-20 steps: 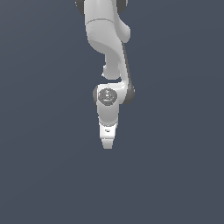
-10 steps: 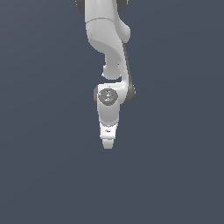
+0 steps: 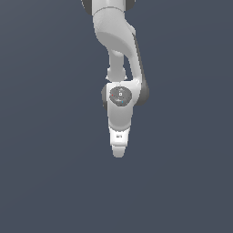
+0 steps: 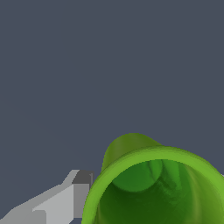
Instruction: Pick up the object and move it to a goal position.
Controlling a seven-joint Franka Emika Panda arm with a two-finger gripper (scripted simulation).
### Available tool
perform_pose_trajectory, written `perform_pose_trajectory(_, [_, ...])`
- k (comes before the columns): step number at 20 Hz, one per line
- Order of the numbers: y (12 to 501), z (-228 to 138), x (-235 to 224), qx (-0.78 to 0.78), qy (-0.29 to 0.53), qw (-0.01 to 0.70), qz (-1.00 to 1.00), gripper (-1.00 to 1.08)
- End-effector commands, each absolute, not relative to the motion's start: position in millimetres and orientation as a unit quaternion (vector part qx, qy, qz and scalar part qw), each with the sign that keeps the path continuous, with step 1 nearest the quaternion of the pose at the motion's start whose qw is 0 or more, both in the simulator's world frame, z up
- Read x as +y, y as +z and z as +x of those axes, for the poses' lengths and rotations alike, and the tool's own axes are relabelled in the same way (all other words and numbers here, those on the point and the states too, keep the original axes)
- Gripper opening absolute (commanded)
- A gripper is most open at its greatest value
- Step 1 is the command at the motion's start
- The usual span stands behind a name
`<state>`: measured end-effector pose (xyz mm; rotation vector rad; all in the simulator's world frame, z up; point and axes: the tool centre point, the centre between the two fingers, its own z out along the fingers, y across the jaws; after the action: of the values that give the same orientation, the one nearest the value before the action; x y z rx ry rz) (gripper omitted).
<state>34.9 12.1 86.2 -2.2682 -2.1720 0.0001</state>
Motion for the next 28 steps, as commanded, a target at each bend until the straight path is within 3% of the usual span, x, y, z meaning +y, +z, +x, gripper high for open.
perform_pose_trajectory(1, [103, 45, 23, -0.692, -0.001, 0.0, -0.722, -1.0])
perform_pose_trajectory(15, [193, 101, 80, -0.692, -0.001, 0.001, -0.722, -1.0])
perform_pose_trajectory(28, [225, 124, 101, -0.692, 0.0, 0.0, -0.722, -1.0])
